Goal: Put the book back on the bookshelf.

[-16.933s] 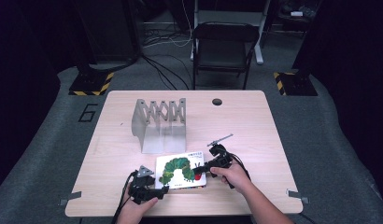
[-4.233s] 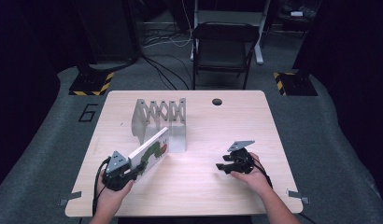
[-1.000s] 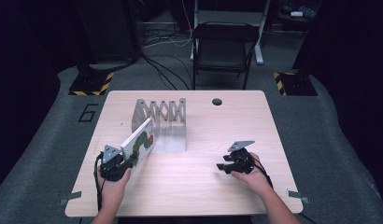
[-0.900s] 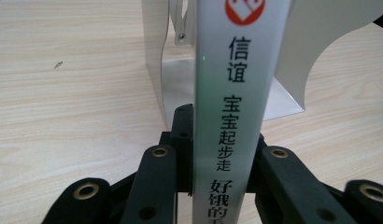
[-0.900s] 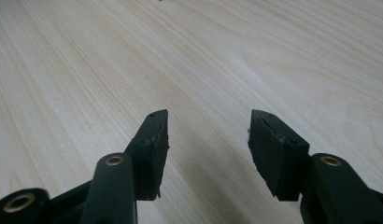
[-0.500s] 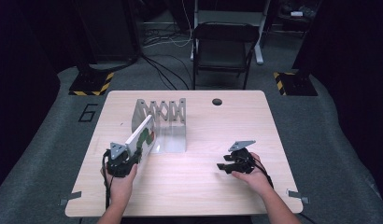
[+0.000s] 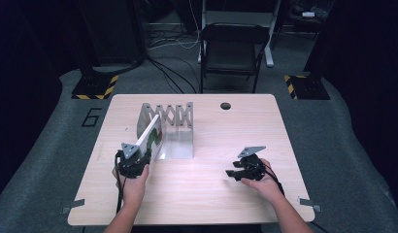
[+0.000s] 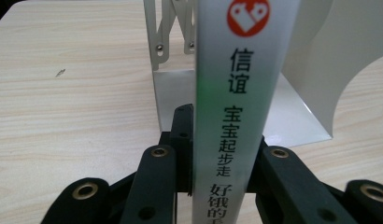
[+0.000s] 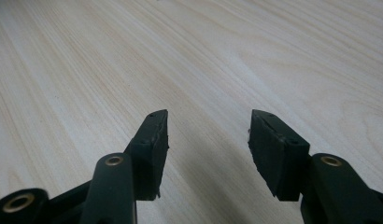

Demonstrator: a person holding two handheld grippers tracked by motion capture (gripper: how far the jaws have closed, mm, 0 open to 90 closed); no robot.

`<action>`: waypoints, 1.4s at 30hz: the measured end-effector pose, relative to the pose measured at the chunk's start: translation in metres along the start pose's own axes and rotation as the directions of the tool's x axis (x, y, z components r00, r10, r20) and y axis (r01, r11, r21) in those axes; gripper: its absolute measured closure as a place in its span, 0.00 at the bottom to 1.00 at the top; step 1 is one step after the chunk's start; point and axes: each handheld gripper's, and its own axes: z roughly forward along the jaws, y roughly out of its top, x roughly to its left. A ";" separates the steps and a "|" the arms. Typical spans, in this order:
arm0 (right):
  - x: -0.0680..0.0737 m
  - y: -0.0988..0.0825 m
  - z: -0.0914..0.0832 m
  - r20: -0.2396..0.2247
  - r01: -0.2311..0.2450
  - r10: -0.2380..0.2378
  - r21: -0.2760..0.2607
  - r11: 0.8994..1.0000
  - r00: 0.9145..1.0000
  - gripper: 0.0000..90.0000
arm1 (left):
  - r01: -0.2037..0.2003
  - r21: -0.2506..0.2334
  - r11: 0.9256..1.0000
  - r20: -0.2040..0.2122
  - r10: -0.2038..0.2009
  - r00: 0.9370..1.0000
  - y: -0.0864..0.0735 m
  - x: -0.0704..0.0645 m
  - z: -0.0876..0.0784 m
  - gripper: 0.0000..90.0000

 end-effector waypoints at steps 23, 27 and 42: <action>0.000 -0.002 0.000 0.008 0.013 -0.012 -0.004 1.000 1.000 0.52 | 0.013 0.045 0.999 -0.034 -0.012 0.999 -0.003 -0.001 0.020 0.82; 0.000 -0.001 0.000 -0.001 0.015 -0.015 0.008 1.000 1.000 0.52 | 0.029 0.046 0.999 -0.038 -0.027 0.999 -0.002 0.000 0.023 0.82; -0.001 -0.002 0.000 -0.003 0.012 -0.012 0.012 1.000 1.000 0.52 | 0.037 0.062 0.997 -0.041 -0.034 0.999 -0.006 -0.001 0.030 0.80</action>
